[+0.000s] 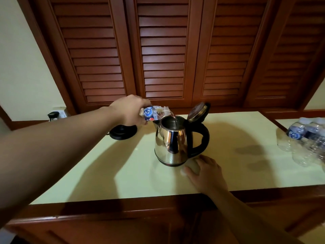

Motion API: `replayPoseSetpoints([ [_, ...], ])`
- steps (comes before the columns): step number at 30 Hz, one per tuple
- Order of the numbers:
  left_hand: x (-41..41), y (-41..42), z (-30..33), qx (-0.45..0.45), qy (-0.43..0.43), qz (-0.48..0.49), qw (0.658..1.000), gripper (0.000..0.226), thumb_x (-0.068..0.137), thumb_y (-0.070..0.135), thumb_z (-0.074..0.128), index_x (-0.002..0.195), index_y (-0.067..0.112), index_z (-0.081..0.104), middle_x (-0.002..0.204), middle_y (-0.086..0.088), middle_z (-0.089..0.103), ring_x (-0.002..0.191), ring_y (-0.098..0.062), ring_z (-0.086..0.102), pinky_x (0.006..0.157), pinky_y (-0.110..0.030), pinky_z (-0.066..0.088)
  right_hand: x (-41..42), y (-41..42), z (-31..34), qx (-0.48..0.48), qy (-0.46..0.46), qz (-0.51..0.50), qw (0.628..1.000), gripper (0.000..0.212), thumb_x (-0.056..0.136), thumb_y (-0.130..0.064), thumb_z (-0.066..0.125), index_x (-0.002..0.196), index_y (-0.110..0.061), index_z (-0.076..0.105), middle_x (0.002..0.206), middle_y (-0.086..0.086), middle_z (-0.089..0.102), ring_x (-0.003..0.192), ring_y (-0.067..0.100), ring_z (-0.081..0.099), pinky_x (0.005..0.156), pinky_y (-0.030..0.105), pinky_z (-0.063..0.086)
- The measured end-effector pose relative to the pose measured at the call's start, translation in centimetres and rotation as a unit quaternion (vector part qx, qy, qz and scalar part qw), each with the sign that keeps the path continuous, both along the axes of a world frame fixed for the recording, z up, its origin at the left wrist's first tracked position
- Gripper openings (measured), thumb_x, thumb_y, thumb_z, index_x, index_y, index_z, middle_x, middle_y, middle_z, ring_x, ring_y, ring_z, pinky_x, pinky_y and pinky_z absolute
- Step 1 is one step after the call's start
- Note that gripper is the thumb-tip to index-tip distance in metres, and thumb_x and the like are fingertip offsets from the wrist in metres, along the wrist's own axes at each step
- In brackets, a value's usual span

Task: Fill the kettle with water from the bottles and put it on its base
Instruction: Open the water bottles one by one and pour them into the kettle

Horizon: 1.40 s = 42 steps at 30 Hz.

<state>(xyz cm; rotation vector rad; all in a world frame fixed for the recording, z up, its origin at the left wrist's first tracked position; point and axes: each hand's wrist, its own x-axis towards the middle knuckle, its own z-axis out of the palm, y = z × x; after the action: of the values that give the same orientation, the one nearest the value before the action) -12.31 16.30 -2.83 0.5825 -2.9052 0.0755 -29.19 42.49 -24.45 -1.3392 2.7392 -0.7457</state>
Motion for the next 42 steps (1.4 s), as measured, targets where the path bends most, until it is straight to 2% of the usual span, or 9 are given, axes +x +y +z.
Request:
replayPoseSetpoints([
  [3, -0.1, -0.1, 0.4, -0.017, -0.011, -0.008, 1.0, 0.049, 0.079, 0.044, 0.084, 0.121, 0.03, 0.062, 0.097, 0.008, 0.057, 0.092, -0.018, 0.056, 0.075, -0.035, 0.048, -0.1, 0.0, -0.1, 0.001, 0.003, -0.001, 1.0, 0.069, 0.081, -0.075, 0.047, 0.13, -0.029, 0.063, 0.137, -0.007, 0.056, 0.132, 0.018, 0.045, 0.112, 0.034, 0.03],
  [7, 0.1, -0.1, 0.9, -0.025, -0.034, -0.024, 0.999, 0.05, 0.08, 0.044, 0.084, 0.123, 0.029, 0.064, 0.095, 0.008, 0.055, 0.091, -0.018, 0.053, 0.075, -0.033, 0.045, -0.2, -0.1, -0.2, 0.001, 0.002, -0.003, 1.0, 0.069, 0.08, -0.076, 0.045, 0.128, -0.029, 0.064, 0.135, -0.007, 0.057, 0.13, 0.017, 0.046, 0.111, 0.035, 0.032],
  [15, 0.4, -0.3, 1.3, -0.008, -0.049, -0.045, 0.998, 0.05, 0.078, 0.049, 0.085, 0.121, 0.03, 0.068, 0.097, 0.01, 0.062, 0.098, -0.019, 0.059, 0.086, -0.038, 0.052, -0.2, -0.1, -0.3, 0.003, -0.003, -0.006, 1.0, 0.076, 0.078, -0.078, 0.04, 0.131, -0.028, 0.063, 0.14, -0.007, 0.055, 0.135, 0.018, 0.042, 0.114, 0.037, 0.03],
  [21, 0.3, -0.1, 1.8, -0.02, -0.065, -0.042, 0.997, 0.054, 0.077, 0.051, 0.085, 0.124, 0.031, 0.067, 0.101, 0.007, 0.064, 0.097, -0.021, 0.061, 0.086, -0.039, 0.055, -0.2, -0.2, -0.3, 0.01, -0.007, -0.005, 1.0, 0.081, 0.078, -0.079, 0.037, 0.135, -0.027, 0.061, 0.143, -0.007, 0.052, 0.138, 0.017, 0.039, 0.117, 0.036, 0.027],
  [26, 0.3, -0.3, 2.1, -0.026, -0.078, -0.039, 0.996, 0.056, 0.076, 0.051, 0.085, 0.126, 0.032, 0.067, 0.104, 0.004, 0.066, 0.097, -0.021, 0.061, 0.087, -0.042, 0.056, -0.2, -0.1, -0.4, 0.008, 0.005, -0.006, 1.0, 0.07, 0.083, -0.074, 0.046, 0.133, -0.028, 0.062, 0.141, -0.007, 0.054, 0.136, 0.017, 0.041, 0.115, 0.036, 0.029],
  [30, 0.1, -0.1, 2.4, -0.035, -0.081, -0.047, 0.995, 0.057, 0.077, 0.049, 0.085, 0.127, 0.03, 0.067, 0.107, 0.002, 0.069, 0.101, -0.022, 0.062, 0.086, -0.039, 0.055, -0.3, -0.2, -0.4, 0.004, 0.011, -0.009, 1.0, 0.076, 0.078, -0.079, 0.04, 0.128, -0.027, 0.065, 0.136, -0.007, 0.058, 0.133, 0.018, 0.046, 0.113, 0.039, 0.036],
  [35, -0.2, -0.1, 2.6, -0.047, -0.089, -0.05, 0.994, 0.057, 0.076, 0.049, 0.086, 0.126, 0.029, 0.068, 0.108, 0.003, 0.07, 0.102, -0.022, 0.063, 0.082, -0.036, 0.054, -0.4, -0.3, -0.5, 0.01, 0.011, -0.011, 1.0, 0.078, 0.077, -0.08, 0.037, 0.13, -0.029, 0.064, 0.138, -0.007, 0.057, 0.134, 0.018, 0.045, 0.114, 0.038, 0.034],
  [39, -0.4, 0.0, 3.0, -0.064, -0.097, -0.053, 0.992, 0.057, 0.077, 0.048, 0.085, 0.127, 0.029, 0.067, 0.108, 0.002, 0.069, 0.102, -0.022, 0.061, 0.074, -0.031, 0.043, -0.3, -0.2, -0.5, 0.005, 0.01, -0.01, 1.0, 0.079, 0.076, -0.079, 0.035, 0.129, -0.028, 0.065, 0.134, -0.007, 0.058, 0.132, 0.018, 0.046, 0.113, 0.038, 0.035],
  [42, -0.4, 0.2, 3.2, -0.072, -0.105, -0.049, 0.991, 0.056, 0.079, 0.049, 0.084, 0.128, 0.029, 0.066, 0.104, 0.003, 0.066, 0.097, -0.019, 0.058, 0.073, -0.032, 0.045, -0.3, -0.1, -0.5, 0.006, 0.014, -0.008, 1.0, 0.077, 0.078, -0.078, 0.037, 0.129, -0.027, 0.065, 0.135, -0.007, 0.058, 0.132, 0.018, 0.046, 0.113, 0.037, 0.035],
])
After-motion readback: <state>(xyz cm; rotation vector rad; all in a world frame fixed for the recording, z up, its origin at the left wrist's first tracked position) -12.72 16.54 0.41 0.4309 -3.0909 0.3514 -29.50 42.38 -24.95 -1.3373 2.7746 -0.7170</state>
